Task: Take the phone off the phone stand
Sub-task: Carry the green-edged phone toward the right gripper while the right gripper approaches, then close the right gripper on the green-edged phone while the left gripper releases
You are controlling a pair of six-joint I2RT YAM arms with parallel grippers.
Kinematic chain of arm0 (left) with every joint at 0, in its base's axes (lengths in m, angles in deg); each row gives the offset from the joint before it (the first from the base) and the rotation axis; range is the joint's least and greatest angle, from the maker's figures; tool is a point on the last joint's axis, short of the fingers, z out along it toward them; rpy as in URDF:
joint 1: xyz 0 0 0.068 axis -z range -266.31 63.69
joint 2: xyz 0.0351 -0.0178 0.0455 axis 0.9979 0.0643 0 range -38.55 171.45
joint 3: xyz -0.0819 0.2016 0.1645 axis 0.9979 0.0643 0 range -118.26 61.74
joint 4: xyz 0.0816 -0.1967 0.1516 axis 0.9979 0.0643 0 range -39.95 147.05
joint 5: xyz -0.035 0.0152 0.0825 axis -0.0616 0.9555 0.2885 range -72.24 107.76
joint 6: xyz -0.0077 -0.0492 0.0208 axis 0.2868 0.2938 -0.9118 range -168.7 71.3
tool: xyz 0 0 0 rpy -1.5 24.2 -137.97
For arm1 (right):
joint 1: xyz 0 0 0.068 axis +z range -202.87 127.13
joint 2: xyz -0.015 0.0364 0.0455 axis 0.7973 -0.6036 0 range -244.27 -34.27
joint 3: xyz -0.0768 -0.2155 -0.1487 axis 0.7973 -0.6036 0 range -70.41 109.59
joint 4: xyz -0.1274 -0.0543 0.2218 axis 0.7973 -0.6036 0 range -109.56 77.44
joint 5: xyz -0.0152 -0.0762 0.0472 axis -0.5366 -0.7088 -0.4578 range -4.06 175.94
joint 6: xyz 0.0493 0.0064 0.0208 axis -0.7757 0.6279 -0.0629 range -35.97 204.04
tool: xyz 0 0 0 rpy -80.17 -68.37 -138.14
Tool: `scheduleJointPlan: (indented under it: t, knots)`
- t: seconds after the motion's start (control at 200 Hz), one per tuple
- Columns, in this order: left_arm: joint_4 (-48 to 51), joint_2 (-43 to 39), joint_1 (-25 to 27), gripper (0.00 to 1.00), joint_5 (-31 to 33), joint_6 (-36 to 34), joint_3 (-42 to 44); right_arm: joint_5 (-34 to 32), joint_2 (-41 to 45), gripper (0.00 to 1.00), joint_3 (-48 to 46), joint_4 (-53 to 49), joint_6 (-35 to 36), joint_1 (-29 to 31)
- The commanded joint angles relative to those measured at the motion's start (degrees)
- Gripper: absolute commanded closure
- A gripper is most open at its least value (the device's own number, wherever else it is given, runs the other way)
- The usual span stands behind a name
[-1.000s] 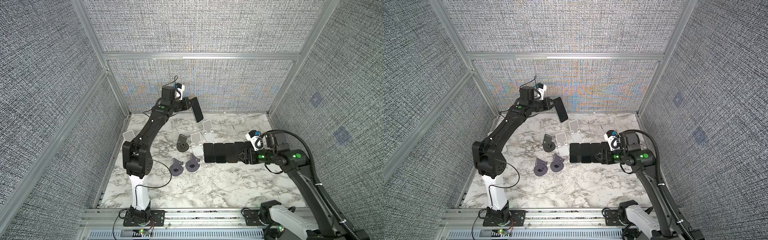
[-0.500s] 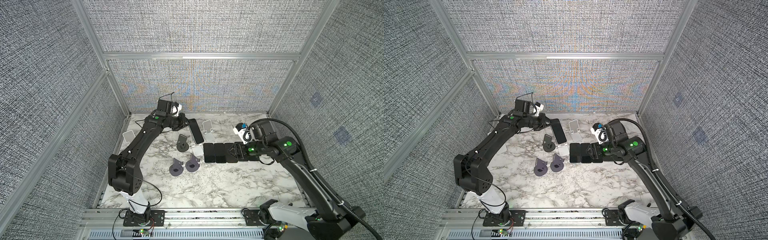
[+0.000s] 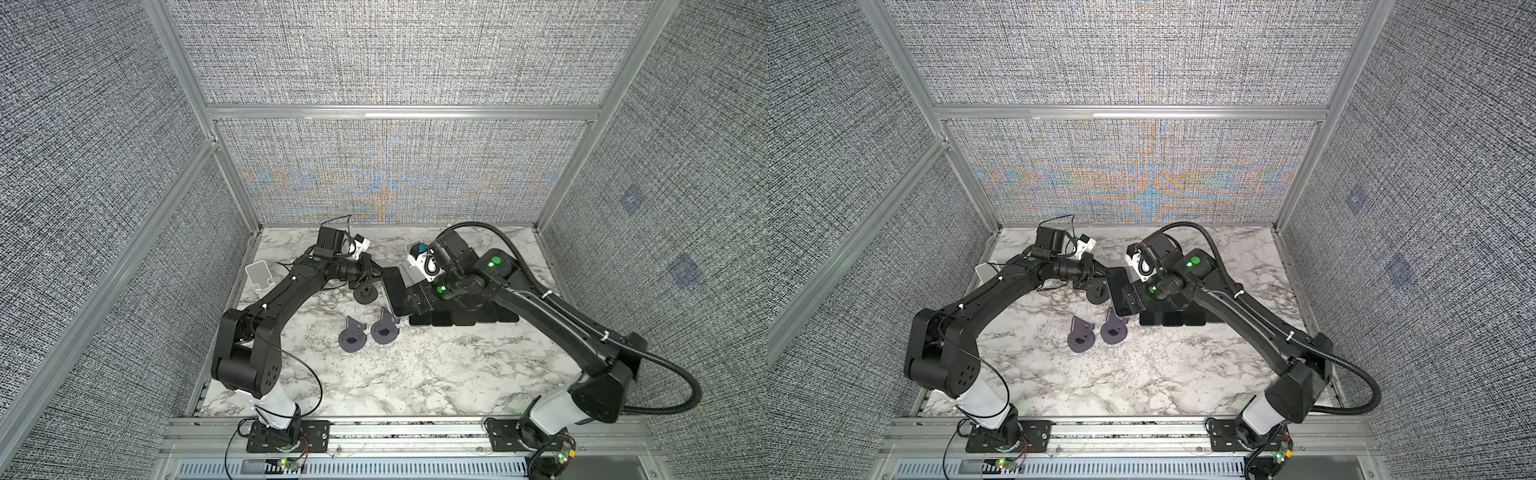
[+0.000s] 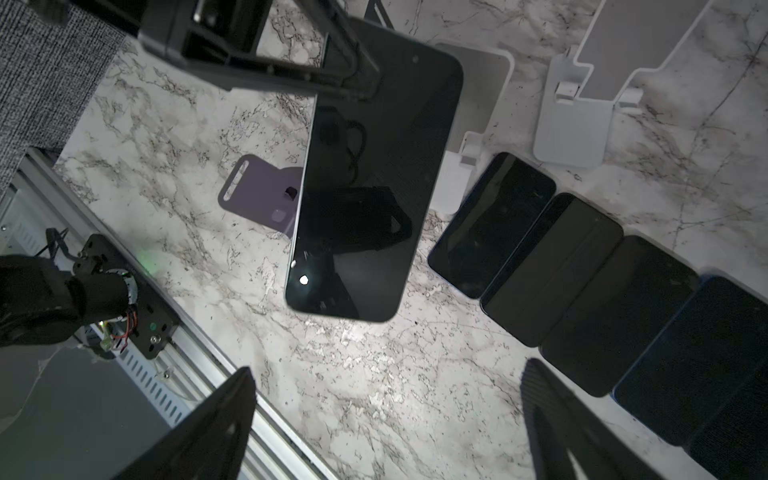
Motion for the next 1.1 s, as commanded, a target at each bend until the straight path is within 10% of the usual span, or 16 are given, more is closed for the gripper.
scheduleJointPlan:
  t: [0.0, 1.096]
  knots:
    - [-7.14, -0.78, -0.18, 1.0, -4.9, 1.48, 1.43, 2.38, -2.38, 0.08, 0.77, 2.96, -2.19, 0.15]
    - [-7.87, -1.02, -0.28, 1.0, -5.57, 1.53, 1.46, 3.87, -9.9, 0.26, 1.12, 10.87, -7.85, 0.6]
